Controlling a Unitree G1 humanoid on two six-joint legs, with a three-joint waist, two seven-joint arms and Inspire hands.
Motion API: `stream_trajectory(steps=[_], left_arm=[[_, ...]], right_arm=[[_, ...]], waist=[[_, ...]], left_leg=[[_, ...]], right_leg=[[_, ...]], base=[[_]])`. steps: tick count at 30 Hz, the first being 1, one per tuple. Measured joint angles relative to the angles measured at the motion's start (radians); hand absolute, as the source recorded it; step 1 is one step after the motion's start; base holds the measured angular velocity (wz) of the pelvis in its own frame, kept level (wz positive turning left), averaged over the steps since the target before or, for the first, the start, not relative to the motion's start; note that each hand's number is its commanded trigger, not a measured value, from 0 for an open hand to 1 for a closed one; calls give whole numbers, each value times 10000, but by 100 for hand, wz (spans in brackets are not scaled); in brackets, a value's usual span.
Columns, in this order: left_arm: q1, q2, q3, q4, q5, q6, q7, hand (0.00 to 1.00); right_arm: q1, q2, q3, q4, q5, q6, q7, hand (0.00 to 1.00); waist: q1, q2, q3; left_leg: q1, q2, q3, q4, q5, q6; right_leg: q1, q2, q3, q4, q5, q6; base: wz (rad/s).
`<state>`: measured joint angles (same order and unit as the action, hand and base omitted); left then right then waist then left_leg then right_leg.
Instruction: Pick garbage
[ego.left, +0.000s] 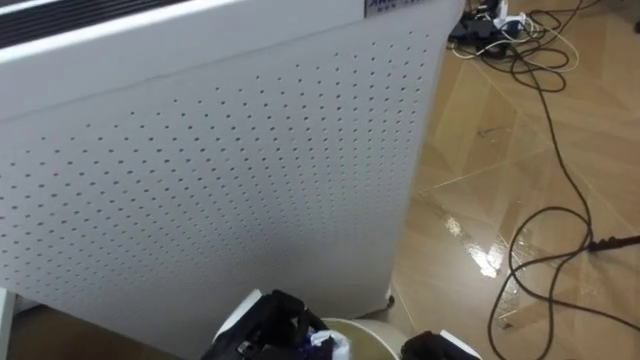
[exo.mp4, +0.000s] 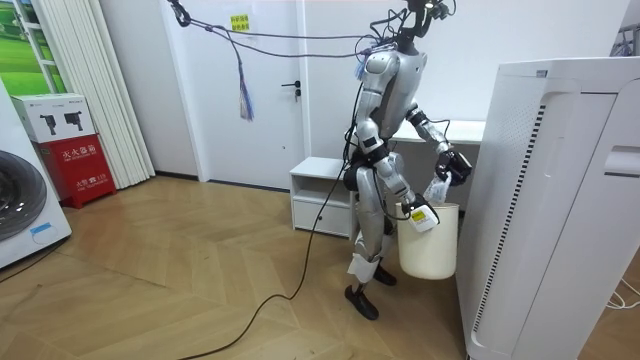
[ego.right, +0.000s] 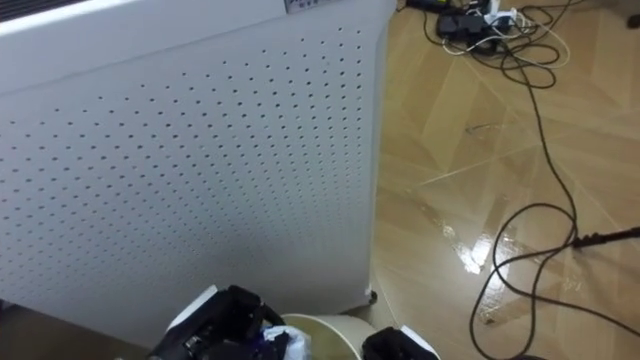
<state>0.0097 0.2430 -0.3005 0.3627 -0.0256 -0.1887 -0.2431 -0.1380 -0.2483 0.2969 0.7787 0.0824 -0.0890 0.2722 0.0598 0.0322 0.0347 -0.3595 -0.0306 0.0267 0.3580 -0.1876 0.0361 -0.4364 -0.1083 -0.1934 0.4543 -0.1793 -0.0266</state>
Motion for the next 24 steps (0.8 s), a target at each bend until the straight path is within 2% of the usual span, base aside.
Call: stream_trajectory(steps=[3,4,5,6,7,9,24], left_arm=[[-123,1,-216,321,2,-22,143,100],[-160,-4,-297,398,3,-28,180,93],[-212,-4,-378,525,3,-42,183,67],[-222,-4,-400,579,3,-42,182,24],[-224,-3,-428,677,3,-42,186,0],[-222,5,-532,758,3,-42,201,0],[-221,18,-596,832,-1,-42,210,0]], right_arm=[[-45,8,188,53,13,0,-134,100],[-54,20,323,53,30,0,-191,100],[-53,19,364,76,42,0,-206,100],[-53,42,370,81,48,0,-212,100],[-53,76,372,84,58,0,-212,100],[-51,100,396,91,75,0,-211,100],[-67,118,640,157,374,0,-231,100]], waist=[[-3,-41,6],[-1,-73,4],[0,-115,1],[-2,-135,2],[-22,-172,10],[-22,-210,33],[-11,-206,30]], left_leg=[[3,1,30,-2,0,0],[7,3,31,-2,0,0],[16,4,36,-1,0,0],[17,5,37,-1,0,0],[16,8,38,8,0,-1],[3,9,35,32,0,-1],[-40,8,14,39,0,0]], right_leg=[[-17,-1,19,9,-8,-11],[-15,2,19,-11,-9,-12],[-14,2,21,-32,-12,-18],[-13,3,20,-33,-13,-19],[-12,7,20,-35,-12,-20],[-8,6,15,-34,-11,-20],[-24,5,-14,-46,-12,-20]], base=[[0],[0],[0],[0],[0],[0],[0]])
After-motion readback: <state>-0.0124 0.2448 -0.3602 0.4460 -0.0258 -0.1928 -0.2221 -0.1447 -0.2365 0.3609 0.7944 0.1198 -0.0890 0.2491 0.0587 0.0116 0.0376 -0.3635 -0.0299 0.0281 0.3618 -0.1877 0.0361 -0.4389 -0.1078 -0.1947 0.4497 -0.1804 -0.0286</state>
